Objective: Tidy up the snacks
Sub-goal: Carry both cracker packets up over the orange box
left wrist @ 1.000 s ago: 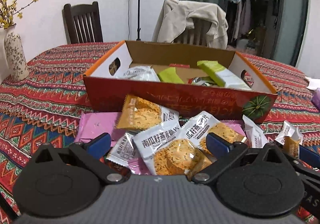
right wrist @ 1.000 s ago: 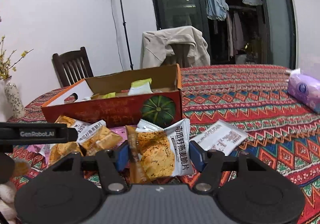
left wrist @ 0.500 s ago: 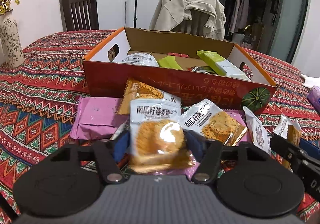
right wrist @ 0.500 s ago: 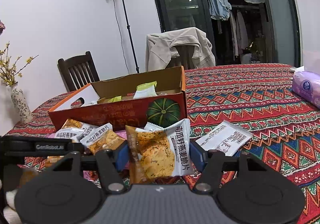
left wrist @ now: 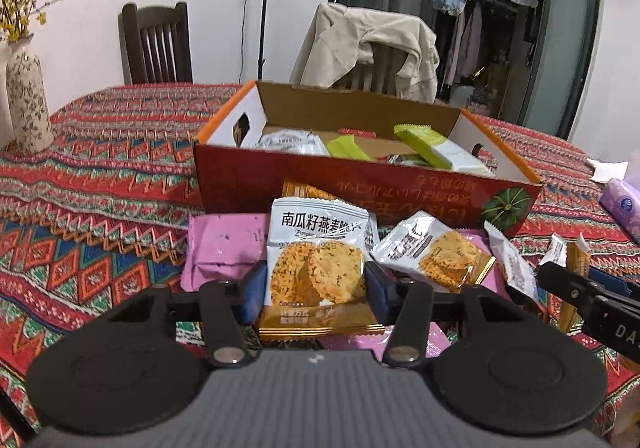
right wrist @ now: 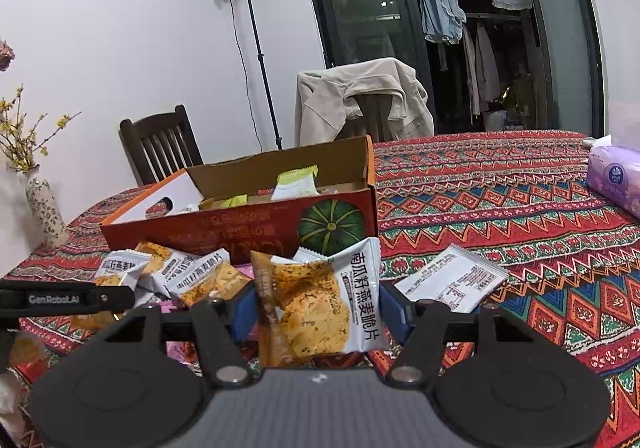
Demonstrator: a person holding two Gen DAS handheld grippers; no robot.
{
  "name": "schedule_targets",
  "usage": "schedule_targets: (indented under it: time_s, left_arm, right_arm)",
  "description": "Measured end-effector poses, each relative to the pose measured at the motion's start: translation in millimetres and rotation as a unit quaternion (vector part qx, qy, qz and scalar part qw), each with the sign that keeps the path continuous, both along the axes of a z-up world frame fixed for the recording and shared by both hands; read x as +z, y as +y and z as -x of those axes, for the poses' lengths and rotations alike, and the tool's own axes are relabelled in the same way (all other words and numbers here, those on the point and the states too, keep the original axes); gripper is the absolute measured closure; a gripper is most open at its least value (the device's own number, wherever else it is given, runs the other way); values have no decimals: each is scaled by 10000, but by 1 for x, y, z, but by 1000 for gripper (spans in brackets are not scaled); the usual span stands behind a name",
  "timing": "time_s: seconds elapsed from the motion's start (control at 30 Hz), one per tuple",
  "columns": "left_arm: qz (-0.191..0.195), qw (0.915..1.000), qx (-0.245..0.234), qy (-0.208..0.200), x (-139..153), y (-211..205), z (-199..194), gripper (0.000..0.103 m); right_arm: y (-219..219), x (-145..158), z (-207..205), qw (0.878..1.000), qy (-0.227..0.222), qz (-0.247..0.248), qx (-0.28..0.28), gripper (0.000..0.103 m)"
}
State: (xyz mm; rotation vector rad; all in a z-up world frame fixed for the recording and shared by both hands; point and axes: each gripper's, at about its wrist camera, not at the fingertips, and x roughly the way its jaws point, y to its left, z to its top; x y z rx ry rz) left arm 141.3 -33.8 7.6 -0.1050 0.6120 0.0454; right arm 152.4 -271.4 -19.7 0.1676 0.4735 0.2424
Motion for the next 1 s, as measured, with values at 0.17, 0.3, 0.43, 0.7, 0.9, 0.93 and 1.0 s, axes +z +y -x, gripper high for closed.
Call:
schedule_targets:
  time_s: [0.17, 0.3, 0.43, 0.7, 0.9, 0.93, 1.0]
  left_arm:
    - [-79, 9994, -120, -317, 13, 2, 7, 51]
    - [-95, 9981, -224, -561, 25, 5, 10, 51]
    - [-103, 9967, -303, -743, 34, 6, 7, 51]
    - [-211, 9925, -347, -1151, 58, 11, -13, 51]
    - [-200, 9889, -296, -1439, 79, 13, -35, 51]
    - [-202, 9883, -260, -1491, 81, 13, -38, 51]
    - [-159, 9868, -215, -1600, 87, 15, -47, 51]
  right_arm:
    - [3, 3, 6, 9998, -193, 85, 47, 40]
    - [9, 10, 9, 9989, -354, 285, 92, 40]
    - [13, 23, 12, 9979, -489, 406, 99, 40]
    - [28, 65, 1, 9933, -935, 663, 144, 40]
    - [47, 95, -36, 9922, -1039, 657, 193, 41]
    - [51, 98, -42, 9921, -1045, 671, 195, 41]
    - [59, 103, -56, 9915, -1061, 728, 179, 41]
